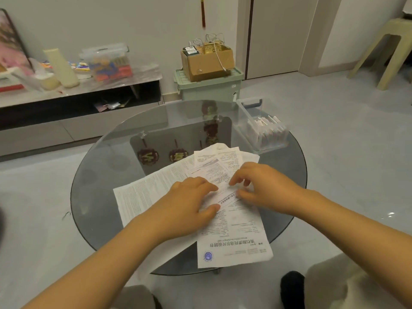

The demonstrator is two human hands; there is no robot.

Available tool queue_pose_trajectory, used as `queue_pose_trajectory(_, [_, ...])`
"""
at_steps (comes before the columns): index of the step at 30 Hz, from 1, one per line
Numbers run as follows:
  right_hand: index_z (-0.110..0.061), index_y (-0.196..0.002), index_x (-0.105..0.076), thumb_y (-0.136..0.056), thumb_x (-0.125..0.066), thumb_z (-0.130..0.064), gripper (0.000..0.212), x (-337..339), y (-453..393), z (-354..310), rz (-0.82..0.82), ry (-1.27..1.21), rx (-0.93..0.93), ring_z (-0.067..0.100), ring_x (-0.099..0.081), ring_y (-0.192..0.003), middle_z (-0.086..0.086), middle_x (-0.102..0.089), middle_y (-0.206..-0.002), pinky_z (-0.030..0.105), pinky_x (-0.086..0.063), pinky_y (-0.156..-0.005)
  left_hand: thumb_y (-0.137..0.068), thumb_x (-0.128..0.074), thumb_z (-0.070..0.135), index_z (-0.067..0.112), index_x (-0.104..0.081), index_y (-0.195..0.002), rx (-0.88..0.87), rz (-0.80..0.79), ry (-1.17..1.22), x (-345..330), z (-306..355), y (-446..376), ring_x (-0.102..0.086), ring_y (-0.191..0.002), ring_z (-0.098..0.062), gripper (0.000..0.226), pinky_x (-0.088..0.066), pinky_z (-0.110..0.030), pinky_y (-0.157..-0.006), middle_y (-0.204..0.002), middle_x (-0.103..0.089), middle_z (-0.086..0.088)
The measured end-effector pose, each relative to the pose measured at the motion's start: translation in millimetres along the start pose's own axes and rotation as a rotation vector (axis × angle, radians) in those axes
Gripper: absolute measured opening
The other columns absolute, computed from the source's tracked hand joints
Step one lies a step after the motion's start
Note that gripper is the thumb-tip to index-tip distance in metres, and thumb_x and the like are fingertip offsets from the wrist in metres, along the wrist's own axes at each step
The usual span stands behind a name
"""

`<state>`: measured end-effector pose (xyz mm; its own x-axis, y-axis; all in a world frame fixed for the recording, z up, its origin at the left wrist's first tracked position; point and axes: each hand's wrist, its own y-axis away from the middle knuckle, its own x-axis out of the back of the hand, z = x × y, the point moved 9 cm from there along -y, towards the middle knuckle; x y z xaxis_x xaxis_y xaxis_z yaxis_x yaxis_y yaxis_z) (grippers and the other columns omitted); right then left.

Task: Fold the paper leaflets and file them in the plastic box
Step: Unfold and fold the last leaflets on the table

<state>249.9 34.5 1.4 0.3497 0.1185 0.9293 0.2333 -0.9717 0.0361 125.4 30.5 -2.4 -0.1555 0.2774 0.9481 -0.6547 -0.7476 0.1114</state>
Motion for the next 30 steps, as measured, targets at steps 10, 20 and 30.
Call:
queue_pose_trajectory(10, [-0.037,-0.123,-0.057,-0.084,-0.064,-0.042,0.04,-20.6,3.4,0.4,-0.092,0.057,0.074,0.005,-0.039,-0.117,-0.018,-0.051,-0.125,0.025,-0.036,-0.1,-0.087,-0.049,0.058,0.034,-0.032,-0.141,-0.034,0.042,-0.049,-13.7,-7.0,5.6,-0.027,-0.129,-0.002,0.061,-0.019,-0.025,-0.109,-0.14,-0.034,0.018])
queue_pose_trajectory(20, [-0.024,-0.094,-0.068,-0.089,-0.059,-0.031,0.012,-10.9,-0.3,-14.6,0.091,0.017,0.187,0.01,-0.055,-0.092,-0.009,-0.067,-0.094,0.029,-0.045,-0.083,-0.082,-0.055,0.061,0.038,-0.044,-0.132,-0.017,0.152,0.034,-8.5,-10.1,2.3,-0.03,-0.118,-0.001,0.056,-0.014,-0.017,-0.095,-0.125,-0.039,0.019])
queue_pose_trajectory(30, [-0.037,-0.1,-0.044,-0.093,-0.049,-0.038,0.009,2.4,11.9,-20.2,0.156,-0.274,0.106,0.005,-0.055,-0.076,-0.013,-0.06,-0.093,0.024,-0.046,-0.064,-0.084,-0.067,0.033,0.031,-0.057,-0.085,0.172,0.242,0.447,4.5,-26.6,10.5,-0.061,-0.083,-0.003,0.01,-0.045,-0.011,-0.069,-0.086,-0.062,0.017])
